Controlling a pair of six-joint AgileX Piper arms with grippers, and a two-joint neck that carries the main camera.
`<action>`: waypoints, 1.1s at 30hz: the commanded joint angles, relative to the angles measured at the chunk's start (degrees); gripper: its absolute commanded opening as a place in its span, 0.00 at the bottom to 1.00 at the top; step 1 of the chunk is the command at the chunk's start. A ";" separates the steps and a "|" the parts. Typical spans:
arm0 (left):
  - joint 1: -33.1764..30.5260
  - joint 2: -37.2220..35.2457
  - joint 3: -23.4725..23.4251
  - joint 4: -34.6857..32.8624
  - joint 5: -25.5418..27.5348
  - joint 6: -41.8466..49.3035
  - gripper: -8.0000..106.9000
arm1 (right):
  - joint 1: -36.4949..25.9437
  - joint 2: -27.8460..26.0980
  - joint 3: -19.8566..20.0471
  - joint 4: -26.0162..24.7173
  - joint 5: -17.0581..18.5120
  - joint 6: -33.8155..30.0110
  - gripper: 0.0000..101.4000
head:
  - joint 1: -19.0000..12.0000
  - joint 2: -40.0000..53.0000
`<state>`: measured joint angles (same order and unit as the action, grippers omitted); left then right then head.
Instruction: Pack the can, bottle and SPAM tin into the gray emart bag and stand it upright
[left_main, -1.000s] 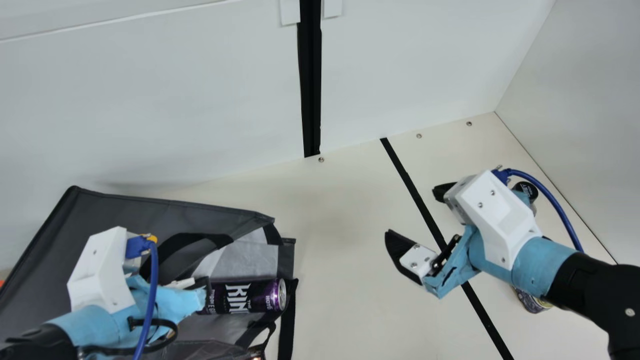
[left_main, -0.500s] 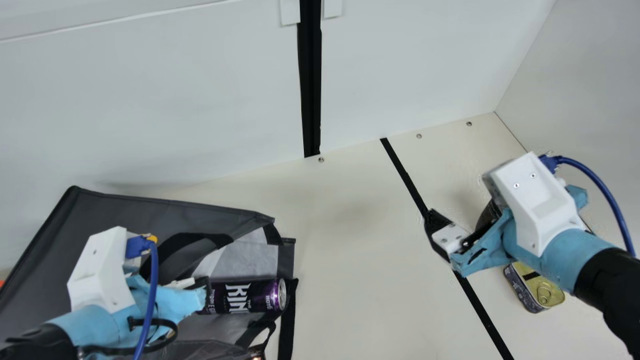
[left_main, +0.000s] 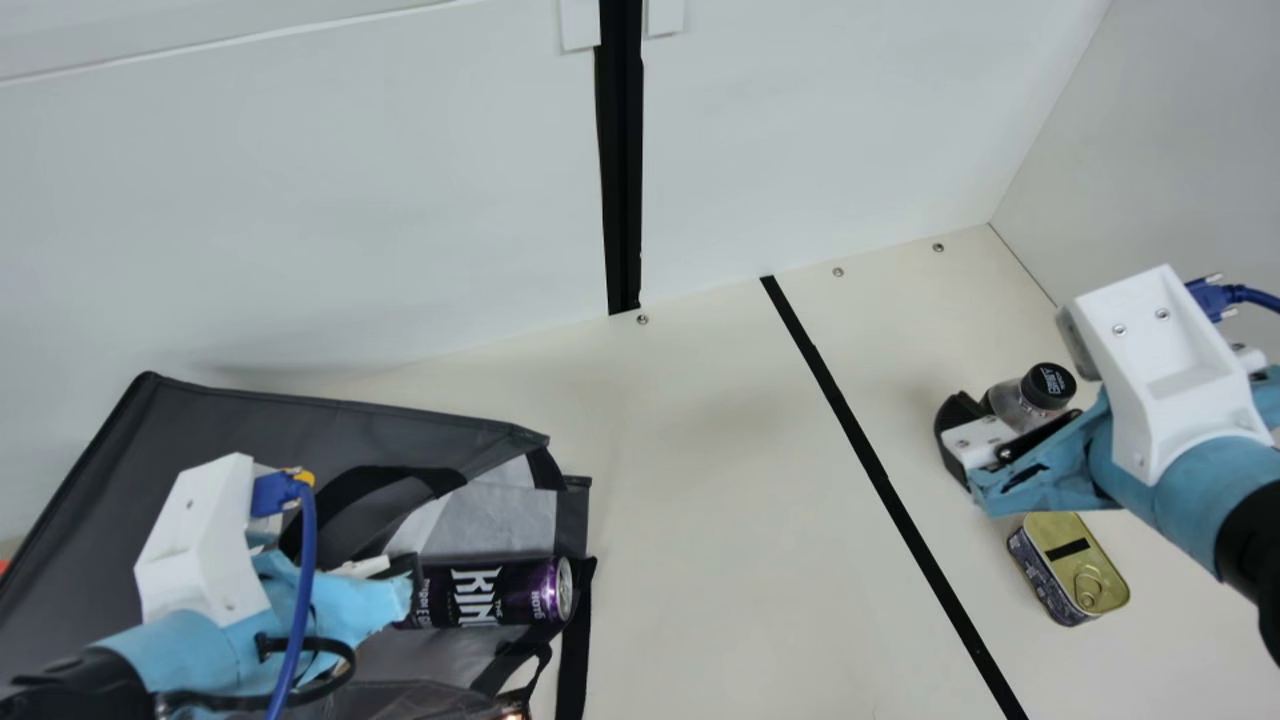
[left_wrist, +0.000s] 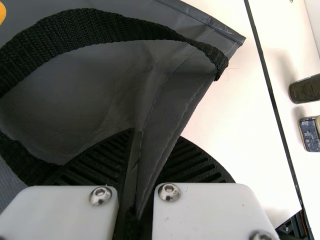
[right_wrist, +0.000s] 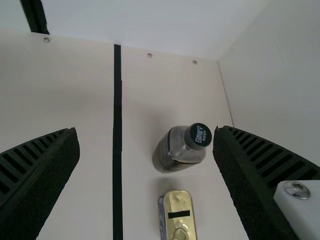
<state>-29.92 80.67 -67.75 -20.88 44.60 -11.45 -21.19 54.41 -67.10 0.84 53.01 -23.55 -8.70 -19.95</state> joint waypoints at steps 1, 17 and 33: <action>0.00 0.00 0.00 0.00 0.00 0.00 0.00 | 0.07 0.15 -0.98 -3.03 0.76 2.61 0.94 | -1.30 -0.05; 0.00 0.00 0.00 0.00 0.00 0.00 0.00 | 0.11 0.48 -8.40 -9.35 9.75 14.53 0.94 | -1.30 -0.05; 0.00 0.00 0.00 0.00 0.00 0.00 0.00 | 4.54 0.59 -15.78 -15.97 16.89 24.39 0.94 | -1.30 -0.05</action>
<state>-29.92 80.67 -67.75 -20.88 44.60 -11.45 -16.90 55.05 -82.96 -14.69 69.98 0.00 -8.70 -19.86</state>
